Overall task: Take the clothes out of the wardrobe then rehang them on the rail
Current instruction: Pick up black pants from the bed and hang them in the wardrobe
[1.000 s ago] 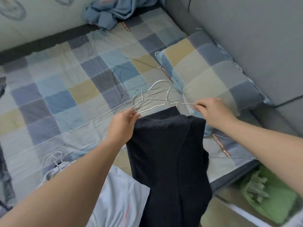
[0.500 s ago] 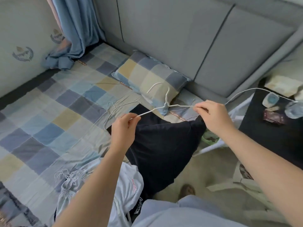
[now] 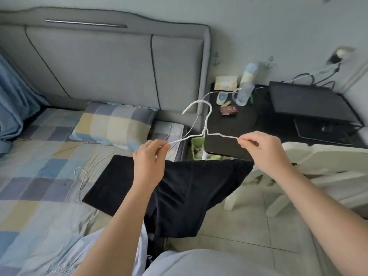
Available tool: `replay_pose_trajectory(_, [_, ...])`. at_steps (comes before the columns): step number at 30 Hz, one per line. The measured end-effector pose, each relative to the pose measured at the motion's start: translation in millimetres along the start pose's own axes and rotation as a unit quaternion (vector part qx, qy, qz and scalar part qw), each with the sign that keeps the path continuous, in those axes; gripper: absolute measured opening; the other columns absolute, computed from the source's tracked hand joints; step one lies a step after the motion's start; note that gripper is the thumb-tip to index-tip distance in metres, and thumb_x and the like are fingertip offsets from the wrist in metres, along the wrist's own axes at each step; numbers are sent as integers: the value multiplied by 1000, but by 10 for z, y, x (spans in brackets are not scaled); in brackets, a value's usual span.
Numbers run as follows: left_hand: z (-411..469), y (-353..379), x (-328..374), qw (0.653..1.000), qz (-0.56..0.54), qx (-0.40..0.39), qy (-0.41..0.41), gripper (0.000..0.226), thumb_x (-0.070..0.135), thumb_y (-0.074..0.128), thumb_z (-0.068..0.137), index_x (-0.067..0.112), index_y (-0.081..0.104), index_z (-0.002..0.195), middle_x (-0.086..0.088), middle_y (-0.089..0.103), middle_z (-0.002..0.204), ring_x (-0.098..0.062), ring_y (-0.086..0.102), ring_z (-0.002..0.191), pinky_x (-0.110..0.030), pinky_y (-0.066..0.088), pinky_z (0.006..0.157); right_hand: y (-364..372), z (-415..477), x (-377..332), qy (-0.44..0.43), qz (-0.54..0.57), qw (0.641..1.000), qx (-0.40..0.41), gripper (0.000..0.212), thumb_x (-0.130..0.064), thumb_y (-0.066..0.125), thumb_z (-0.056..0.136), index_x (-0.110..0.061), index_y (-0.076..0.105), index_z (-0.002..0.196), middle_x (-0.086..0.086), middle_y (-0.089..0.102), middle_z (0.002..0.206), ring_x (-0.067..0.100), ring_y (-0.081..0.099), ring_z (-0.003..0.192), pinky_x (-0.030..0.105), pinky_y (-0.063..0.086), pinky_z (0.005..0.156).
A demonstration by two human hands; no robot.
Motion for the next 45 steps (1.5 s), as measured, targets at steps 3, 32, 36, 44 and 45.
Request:
replay_pose_trajectory(3, [-217, 319, 548, 999, -14, -13, 44, 11, 25, 59, 99, 23, 68, 92, 10, 62, 89, -18, 55, 87, -56, 45, 90, -642, -389, 225, 10, -4, 999, 36, 14, -20, 68, 91, -32, 73, 87, -12, 68, 81, 4, 63, 78, 24, 50, 72])
replay_pose_trajectory(32, [-1724, 3900, 5793, 823, -239, -315, 408, 16, 25, 55, 100, 24, 61, 85, 12, 60, 77, -8, 56, 74, -48, 49, 85, -5659, -2584, 1125, 163, -94, 939, 288, 18, -22, 64, 92, -30, 73, 78, -9, 74, 78, 10, 61, 61, 21, 51, 62])
replay_pose_trajectory(36, [-1777, 4340, 6439, 773, -251, -368, 452, 15, 29, 54, 100, 28, 63, 88, 11, 64, 84, -11, 60, 83, -44, 51, 83, -6157, -2641, 1121, 197, -100, 920, 323, 15, -12, 67, 90, -15, 72, 76, -4, 73, 72, 3, 60, 56, 16, 47, 59])
replay_pose_trajectory(44, [-1733, 4787, 7488, 706, -241, -394, 537, 16, 31, 62, 96, 28, 65, 111, 8, 63, 110, -11, 59, 103, -36, 48, 94, -6984, -2516, 1056, 271, -189, 862, 384, 13, -11, 70, 82, -7, 73, 70, -13, 63, 53, -3, 49, 46, 8, 33, 48])
replay_pose_trajectory(45, [-1741, 4803, 7573, 686, -245, -413, 546, 13, 31, 61, 96, 30, 64, 109, 10, 63, 110, -8, 58, 104, -30, 46, 93, -7090, -2471, 1059, 280, -205, 852, 393, 12, -12, 71, 79, -10, 73, 67, -9, 65, 56, -1, 48, 47, 11, 33, 48])
Point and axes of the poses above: each hand's wrist, its own z-axis towards the middle knuckle, its own y-axis out of the palm, x = y × z, the point moved 5 cm from there along z, towards the middle knuckle
